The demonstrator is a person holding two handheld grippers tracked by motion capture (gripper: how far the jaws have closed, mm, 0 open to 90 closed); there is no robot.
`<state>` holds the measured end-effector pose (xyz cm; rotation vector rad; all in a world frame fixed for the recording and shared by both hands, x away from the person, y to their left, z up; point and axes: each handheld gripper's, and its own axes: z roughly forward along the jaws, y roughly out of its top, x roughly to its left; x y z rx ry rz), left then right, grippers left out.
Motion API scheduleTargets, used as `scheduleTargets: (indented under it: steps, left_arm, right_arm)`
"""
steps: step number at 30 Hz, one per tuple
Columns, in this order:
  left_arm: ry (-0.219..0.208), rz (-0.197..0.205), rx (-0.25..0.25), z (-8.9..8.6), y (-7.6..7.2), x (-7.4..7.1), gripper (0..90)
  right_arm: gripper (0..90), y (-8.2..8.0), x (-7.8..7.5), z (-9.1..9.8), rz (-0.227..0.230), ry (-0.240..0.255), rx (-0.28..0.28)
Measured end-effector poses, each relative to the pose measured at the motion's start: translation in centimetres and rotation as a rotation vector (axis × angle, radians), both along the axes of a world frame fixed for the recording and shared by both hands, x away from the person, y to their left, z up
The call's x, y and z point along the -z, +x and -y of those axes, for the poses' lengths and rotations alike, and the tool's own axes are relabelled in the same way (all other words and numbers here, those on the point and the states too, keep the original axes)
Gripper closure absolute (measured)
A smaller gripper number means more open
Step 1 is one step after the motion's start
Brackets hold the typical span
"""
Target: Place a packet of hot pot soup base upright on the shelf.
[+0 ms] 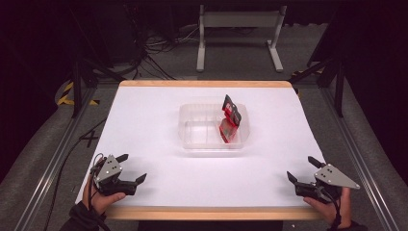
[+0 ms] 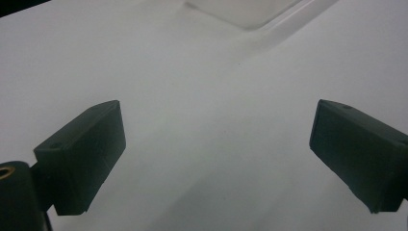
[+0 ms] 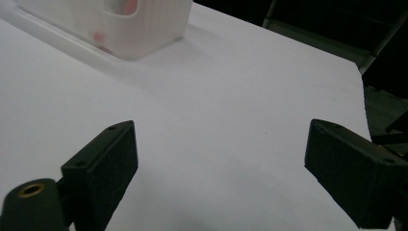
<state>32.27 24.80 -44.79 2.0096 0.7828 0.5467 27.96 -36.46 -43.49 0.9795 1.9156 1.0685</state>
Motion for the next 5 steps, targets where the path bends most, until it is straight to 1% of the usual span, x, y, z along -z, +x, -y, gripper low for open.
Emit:
scheduleTargets:
  steps: [3,5]
  left_arm:
    - [0.004,-0.007,0.004,0.24,0.15,0.06,6.0]
    - [0.008,-0.003,0.007,0.36,0.23,0.03,6.0]
  right_arm:
    - [12.0,-0.16,-0.03,0.03,0.0,-0.005,0.006]
    - [12.0,-0.34,-0.1,0.07,0.008,-0.009,0.006]
